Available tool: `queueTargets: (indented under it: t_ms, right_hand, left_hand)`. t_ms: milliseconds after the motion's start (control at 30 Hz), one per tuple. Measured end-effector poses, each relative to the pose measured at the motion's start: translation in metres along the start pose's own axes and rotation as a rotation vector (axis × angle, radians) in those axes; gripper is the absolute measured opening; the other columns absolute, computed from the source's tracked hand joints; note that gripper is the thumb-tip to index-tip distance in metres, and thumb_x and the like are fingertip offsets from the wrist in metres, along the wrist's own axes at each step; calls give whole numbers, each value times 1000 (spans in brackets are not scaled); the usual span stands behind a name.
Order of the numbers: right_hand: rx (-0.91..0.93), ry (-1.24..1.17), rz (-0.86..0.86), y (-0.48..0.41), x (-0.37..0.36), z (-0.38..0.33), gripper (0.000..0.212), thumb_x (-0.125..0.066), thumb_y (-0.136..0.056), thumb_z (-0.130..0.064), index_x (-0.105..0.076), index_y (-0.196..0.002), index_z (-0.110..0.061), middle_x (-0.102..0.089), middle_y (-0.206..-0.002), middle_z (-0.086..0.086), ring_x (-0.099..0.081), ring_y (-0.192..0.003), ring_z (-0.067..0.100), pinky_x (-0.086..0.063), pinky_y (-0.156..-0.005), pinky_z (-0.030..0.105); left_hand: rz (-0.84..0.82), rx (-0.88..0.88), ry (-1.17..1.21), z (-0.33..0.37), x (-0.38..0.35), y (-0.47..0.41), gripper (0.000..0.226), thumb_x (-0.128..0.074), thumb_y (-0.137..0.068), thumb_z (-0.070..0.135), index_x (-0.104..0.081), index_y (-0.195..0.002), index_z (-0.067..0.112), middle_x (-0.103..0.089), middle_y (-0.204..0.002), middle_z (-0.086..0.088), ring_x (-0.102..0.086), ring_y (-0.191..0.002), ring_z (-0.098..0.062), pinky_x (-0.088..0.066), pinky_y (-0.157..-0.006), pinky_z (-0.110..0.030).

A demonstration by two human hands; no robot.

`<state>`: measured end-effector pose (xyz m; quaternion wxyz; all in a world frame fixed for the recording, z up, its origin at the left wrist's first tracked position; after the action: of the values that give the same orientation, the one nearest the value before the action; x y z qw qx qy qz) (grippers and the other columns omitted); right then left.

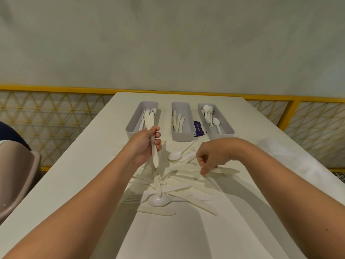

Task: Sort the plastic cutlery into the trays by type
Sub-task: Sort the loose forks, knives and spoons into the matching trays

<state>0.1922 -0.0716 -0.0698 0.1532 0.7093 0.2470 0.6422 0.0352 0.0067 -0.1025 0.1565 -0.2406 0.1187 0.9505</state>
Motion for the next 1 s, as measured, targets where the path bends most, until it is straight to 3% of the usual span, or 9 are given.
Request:
queueTargets:
  t_ms: [100,267,367,533,600,767,833,933,1000]
  right_hand:
    - [40,-136,46,11,23,5,18,-67,-85,-20,-53,-74,-17,-52,-63,-6,-45,-55,7,-40,-53,17]
    - [181,-769,420,-4,56,4,6,-66,-85,-7,-60,-84,-5,-55,-62,3,-51,-52,11,-44,-48,17]
    - [180,-974,534,-24,59,-1,10,-63,-87,-3,-59,-78,-5,-58,-65,8,-53,-51,14,-48,-50,22]
    - [120,-1081,576,-50,57,-11,15,-62,-88,-5,-61,-73,-7,-58,-62,8,-50,-43,11,-49,-47,18]
    - [111,-1087,616,-56,58,-14,8,-61,-89,-6,-65,-84,-2,-57,-64,7,-52,-50,13,-48,-50,18]
    - [95,-928,671,-61,60,-16,18,-51,-95,-22,-63,-102,-10,-59,-81,1,-55,-71,14,-41,-62,22]
    - [99,-959,587,-64,58,-16,13,-45,-98,-26,-54,-103,-17,-58,-82,-2,-58,-69,16,-45,-66,26]
    - [122,-1024,487,-74,55,-12,13,-37,-101,-23,-47,-108,-20,-54,-73,-1,-50,-52,11,-41,-48,21]
    - [142,-1071,466,-82,56,-7,13,-34,-102,-21,-45,-108,-21,-48,-66,0,-39,-46,8,-32,-42,18]
  left_hand:
    - [7,3,-20,-2,-5,-3,30,-29,-103,18,-46,-79,13,-41,-65,0,-40,-42,-9,-36,-47,-21]
    - [23,-14,-15,-1,-20,-11,32,-28,-103,18,-47,-80,9,-51,-72,-6,-47,-59,-16,-49,-56,-26]
    - [-29,-5,27,-2,-37,-14,31,-25,-103,17,-48,-86,6,-57,-81,-11,-59,-67,-20,-57,-55,-27]
    - [-44,17,77,-1,-57,-24,31,-23,-104,20,-48,-111,3,-61,-78,-12,-63,-56,-20,-52,-45,-25]
    - [0,1,50,0,-59,-30,32,-23,-104,21,-50,-108,4,-61,-81,-11,-62,-62,-19,-49,-44,-25]
    - [118,-41,46,8,-59,-49,27,-28,-103,16,-50,-94,4,-57,-84,-9,-57,-75,-16,-48,-74,-29]
    - [126,-44,-12,13,-60,-57,31,-27,-103,18,-49,-86,7,-57,-84,-8,-57,-74,-17,-47,-71,-31]
    - [118,-50,-190,18,-59,-70,34,-25,-103,23,-49,-83,10,-58,-84,-8,-55,-71,-20,-40,-55,-30]
    - [102,-53,-295,21,-56,-81,32,-29,-103,25,-53,-93,7,-59,-94,-11,-57,-80,-22,-44,-63,-29]
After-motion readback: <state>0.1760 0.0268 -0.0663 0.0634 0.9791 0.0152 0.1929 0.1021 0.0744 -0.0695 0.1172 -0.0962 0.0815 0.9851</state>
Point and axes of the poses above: each hand's wrist, its own y-axis away from the middle knuckle, its own x-axis out of the back of the hand, z = x × y, the point moved 6 cm from there along -y, towards the middle knuckle
